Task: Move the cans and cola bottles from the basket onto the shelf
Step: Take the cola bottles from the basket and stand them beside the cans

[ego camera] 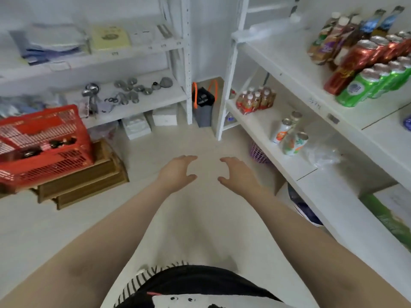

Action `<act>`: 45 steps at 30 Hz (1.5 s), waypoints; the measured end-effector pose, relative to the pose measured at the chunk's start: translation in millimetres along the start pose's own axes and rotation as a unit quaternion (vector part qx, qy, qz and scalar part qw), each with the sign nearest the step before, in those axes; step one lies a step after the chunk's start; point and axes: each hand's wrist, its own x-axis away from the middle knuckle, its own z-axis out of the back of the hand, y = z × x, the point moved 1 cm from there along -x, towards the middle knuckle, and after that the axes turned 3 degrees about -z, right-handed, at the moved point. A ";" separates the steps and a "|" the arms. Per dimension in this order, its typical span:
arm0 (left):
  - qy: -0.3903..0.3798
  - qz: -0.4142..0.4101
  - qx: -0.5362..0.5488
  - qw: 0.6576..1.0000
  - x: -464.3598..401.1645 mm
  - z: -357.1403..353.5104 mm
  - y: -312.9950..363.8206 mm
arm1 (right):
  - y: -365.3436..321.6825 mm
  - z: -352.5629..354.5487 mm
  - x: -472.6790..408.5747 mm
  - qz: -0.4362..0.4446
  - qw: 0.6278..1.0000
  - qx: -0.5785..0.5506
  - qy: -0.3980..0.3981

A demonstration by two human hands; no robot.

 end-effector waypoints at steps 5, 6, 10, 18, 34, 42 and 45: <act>0.011 0.061 -0.024 0.998 60.0 48.5 -123.0 | -122.1 -64.1 -33.7 0.047 0.997 0.032 -0.055; 0.015 0.071 -0.027 0.997 70.7 58.7 -146.9 | -146.9 -76.1 -40.1 0.058 0.995 0.038 -0.065; 0.028 0.109 -0.028 0.993 103.9 97.0 -234.4 | -239.0 -117.5 -67.6 0.099 0.990 0.054 -0.082; 0.047 0.187 -0.013 0.981 128.0 150.3 -350.7 | -369.3 -169.1 -124.3 0.164 0.972 0.103 -0.133; 0.046 0.281 -0.010 0.959 61.5 252.1 -528.3 | -561.1 -224.6 -303.8 0.274 0.941 0.086 -0.180; 0.003 0.286 0.028 0.958 27.7 297.1 -643.0 | -619.3 -259.6 -380.7 0.190 0.962 0.039 -0.192; -0.026 0.290 0.046 0.955 16.1 310.9 -697.4 | -641.3 -279.0 -405.7 0.121 0.973 -0.008 -0.196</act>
